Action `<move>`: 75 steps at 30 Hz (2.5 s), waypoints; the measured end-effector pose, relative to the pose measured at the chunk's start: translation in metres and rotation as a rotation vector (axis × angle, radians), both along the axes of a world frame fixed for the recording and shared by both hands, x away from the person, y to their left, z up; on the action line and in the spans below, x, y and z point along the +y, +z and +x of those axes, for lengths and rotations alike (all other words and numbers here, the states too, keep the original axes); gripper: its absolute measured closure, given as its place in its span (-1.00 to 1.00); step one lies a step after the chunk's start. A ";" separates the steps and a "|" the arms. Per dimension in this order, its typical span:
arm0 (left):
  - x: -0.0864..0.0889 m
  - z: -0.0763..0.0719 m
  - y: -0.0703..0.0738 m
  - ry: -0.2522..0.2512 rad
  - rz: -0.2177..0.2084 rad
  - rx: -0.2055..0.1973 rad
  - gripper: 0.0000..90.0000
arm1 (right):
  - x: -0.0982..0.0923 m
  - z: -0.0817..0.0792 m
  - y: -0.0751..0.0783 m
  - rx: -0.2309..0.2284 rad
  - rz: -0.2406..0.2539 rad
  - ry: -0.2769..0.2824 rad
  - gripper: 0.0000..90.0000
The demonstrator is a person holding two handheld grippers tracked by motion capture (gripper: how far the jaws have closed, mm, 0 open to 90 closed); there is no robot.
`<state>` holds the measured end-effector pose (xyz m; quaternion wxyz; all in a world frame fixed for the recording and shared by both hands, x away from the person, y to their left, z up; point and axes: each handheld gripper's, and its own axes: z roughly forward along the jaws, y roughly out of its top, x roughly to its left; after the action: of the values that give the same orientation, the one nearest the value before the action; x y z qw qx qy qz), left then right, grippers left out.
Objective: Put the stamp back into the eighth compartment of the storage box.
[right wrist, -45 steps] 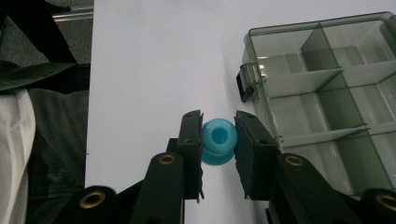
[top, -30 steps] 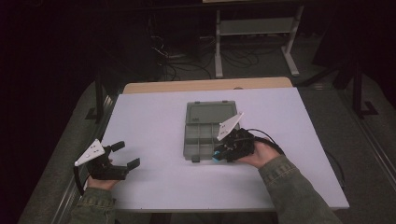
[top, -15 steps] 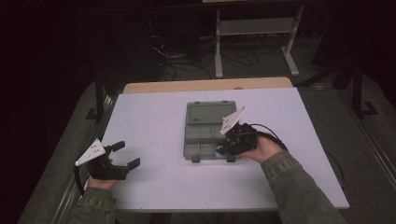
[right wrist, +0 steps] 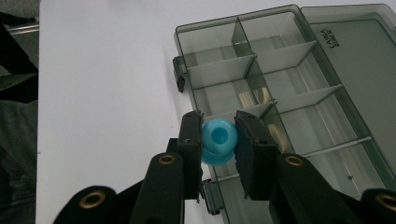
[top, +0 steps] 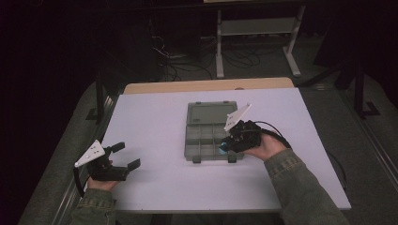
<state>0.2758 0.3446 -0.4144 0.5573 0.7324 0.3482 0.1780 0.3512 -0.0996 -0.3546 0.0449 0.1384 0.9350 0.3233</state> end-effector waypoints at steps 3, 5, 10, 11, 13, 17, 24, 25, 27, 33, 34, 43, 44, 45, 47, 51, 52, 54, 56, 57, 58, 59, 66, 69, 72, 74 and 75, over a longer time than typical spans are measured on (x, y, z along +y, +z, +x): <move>0.000 0.000 0.000 0.000 0.001 0.001 -1.00 | -0.002 0.001 0.000 -0.003 0.001 -0.005 0.58; 0.000 0.000 0.000 0.000 0.000 0.001 -1.00 | -0.003 0.002 0.001 -0.005 0.001 -0.013 0.58; 0.000 0.000 0.000 -0.001 0.001 0.001 -1.00 | -0.009 0.005 0.002 -0.015 -0.001 -0.033 0.58; 0.000 0.000 0.000 -0.003 0.002 0.001 -1.00 | -0.009 0.005 0.003 -0.015 -0.002 -0.039 0.58; 0.000 0.000 0.000 -0.003 0.003 0.001 -1.00 | -0.011 0.005 0.003 -0.019 -0.004 -0.049 0.58; 0.000 0.000 0.000 0.000 0.001 0.002 -1.00 | -0.016 0.007 0.005 -0.022 -0.003 -0.060 0.58; 0.000 0.000 0.000 0.000 0.002 0.002 -1.00 | -0.022 0.008 0.006 -0.023 0.002 -0.077 0.58; 0.000 0.000 0.000 -0.001 0.002 0.002 -1.00 | -0.023 0.008 0.006 -0.022 0.001 -0.079 0.58; 0.000 0.000 0.000 -0.004 0.006 0.002 -1.00 | -0.025 0.009 0.006 -0.026 -0.001 -0.084 0.58; 0.000 0.000 0.000 -0.002 0.004 0.002 -1.00 | -0.031 0.011 0.003 -0.018 0.000 -0.102 0.58; 0.000 0.000 0.000 -0.002 0.004 0.002 -1.00 | -0.031 0.011 0.002 -0.018 0.004 -0.106 0.58; 0.000 0.000 0.000 -0.005 0.009 0.002 -1.00 | -0.034 0.015 -0.007 -0.003 0.000 -0.121 0.58; 0.000 0.000 0.000 -0.005 0.008 0.001 -1.00 | -0.034 0.015 -0.009 -0.001 -0.006 -0.121 0.58; 0.000 0.000 0.000 -0.005 0.009 0.002 -1.00 | -0.034 0.016 -0.013 0.000 -0.016 -0.121 0.58; 0.000 0.001 -0.001 -0.007 0.009 0.003 -1.00 | -0.035 0.017 -0.015 0.000 -0.021 -0.124 0.58; 0.000 0.001 -0.001 -0.007 0.008 0.004 -1.00 | -0.038 0.020 -0.021 0.015 -0.018 -0.142 0.58; 0.000 0.001 -0.001 -0.007 0.009 0.004 -1.00 | -0.039 0.020 -0.022 0.014 -0.015 -0.142 0.58; 0.000 0.001 -0.001 -0.009 0.008 0.005 -1.00 | -0.040 0.021 -0.025 0.018 -0.014 -0.147 0.58; -0.001 0.001 -0.001 -0.008 0.008 0.005 -1.00 | -0.041 0.022 -0.027 0.023 -0.013 -0.149 0.58; 0.000 0.001 -0.001 -0.008 0.010 0.004 -1.00 | -0.041 0.022 -0.028 0.024 -0.015 -0.149 0.58; 0.000 0.001 -0.001 -0.007 0.007 0.004 -1.00 | -0.040 0.022 -0.029 0.024 -0.017 -0.148 0.58; 0.000 0.001 -0.001 -0.006 0.006 0.005 -1.00 | -0.040 0.023 -0.030 0.025 -0.017 -0.147 0.58; 0.000 0.000 0.000 -0.005 0.005 0.004 -1.00 | -0.035 0.024 -0.034 0.032 -0.031 -0.136 0.58; 0.000 0.000 0.000 -0.004 0.004 0.004 -1.00 | -0.032 0.024 -0.036 0.035 -0.040 -0.131 0.58; 0.000 0.000 0.000 -0.001 0.004 0.003 -1.00 | -0.030 0.024 -0.038 0.035 -0.051 -0.125 0.58; 0.000 0.000 0.000 0.001 0.003 0.002 -1.00 | -0.028 0.023 -0.039 0.035 -0.064 -0.127 0.57; 0.000 0.000 0.000 0.001 0.003 0.002 -1.00 | -0.027 0.024 -0.040 0.030 -0.065 -0.126 0.56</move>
<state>0.2761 0.3451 -0.4146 0.5558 0.7332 0.3489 0.1782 0.3748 -0.1271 -0.3943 0.0555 0.2002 0.9351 0.2870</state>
